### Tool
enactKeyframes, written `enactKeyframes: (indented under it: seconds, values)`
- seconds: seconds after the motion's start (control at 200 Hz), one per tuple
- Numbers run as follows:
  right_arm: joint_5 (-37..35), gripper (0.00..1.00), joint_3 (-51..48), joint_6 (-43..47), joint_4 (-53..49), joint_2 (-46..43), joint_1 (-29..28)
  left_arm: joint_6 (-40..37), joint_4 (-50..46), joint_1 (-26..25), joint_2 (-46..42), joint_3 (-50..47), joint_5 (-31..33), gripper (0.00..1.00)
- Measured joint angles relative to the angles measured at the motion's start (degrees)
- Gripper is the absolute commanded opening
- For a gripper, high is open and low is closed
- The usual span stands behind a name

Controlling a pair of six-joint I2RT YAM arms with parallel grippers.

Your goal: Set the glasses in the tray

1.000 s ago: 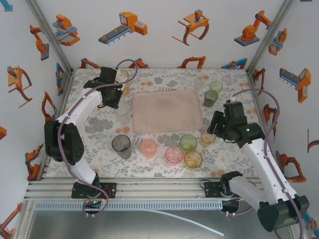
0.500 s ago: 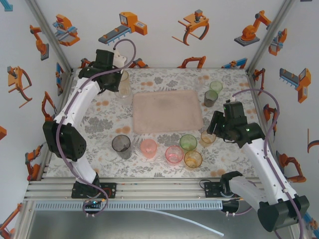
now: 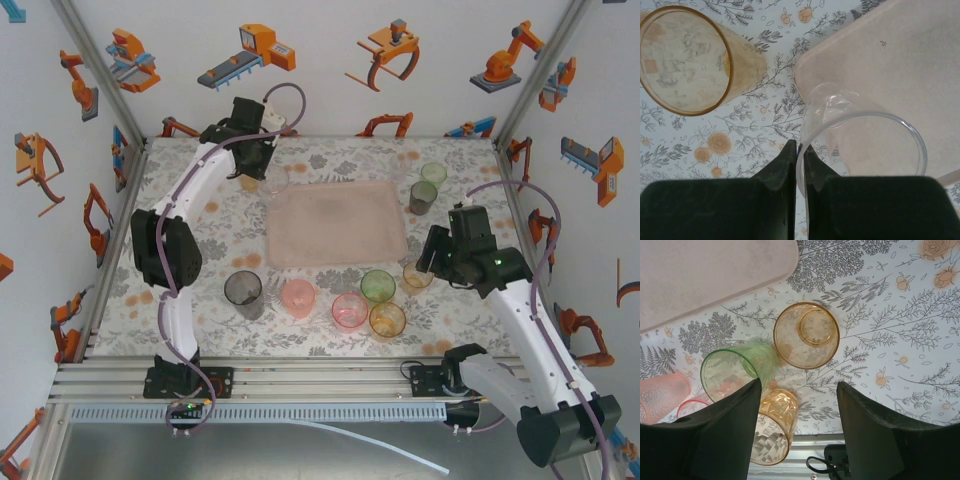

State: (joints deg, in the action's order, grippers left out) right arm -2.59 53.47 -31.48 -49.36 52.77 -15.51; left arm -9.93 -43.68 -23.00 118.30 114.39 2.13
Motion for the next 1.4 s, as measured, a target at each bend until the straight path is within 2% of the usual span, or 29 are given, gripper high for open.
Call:
enactKeyframes:
  seconds: [0.566,0.866,1.402]
  values:
    - [-0.7,0.58,0.3,-0.2,-1.4,-1.5,0.0,0.0,2.3,-0.3,8.1,7.6,-0.2,0.12]
    - [-1.3,0.58,0.3,-0.2,-2.7,-3.0,0.0,0.0,2.5,-0.3,8.6,7.8,0.3,0.13]
    - [-1.3,0.58,0.3,-0.2,-2.7,-3.0,0.0,0.0,1.6,-0.3,10.0,11.6,1.3,0.32]
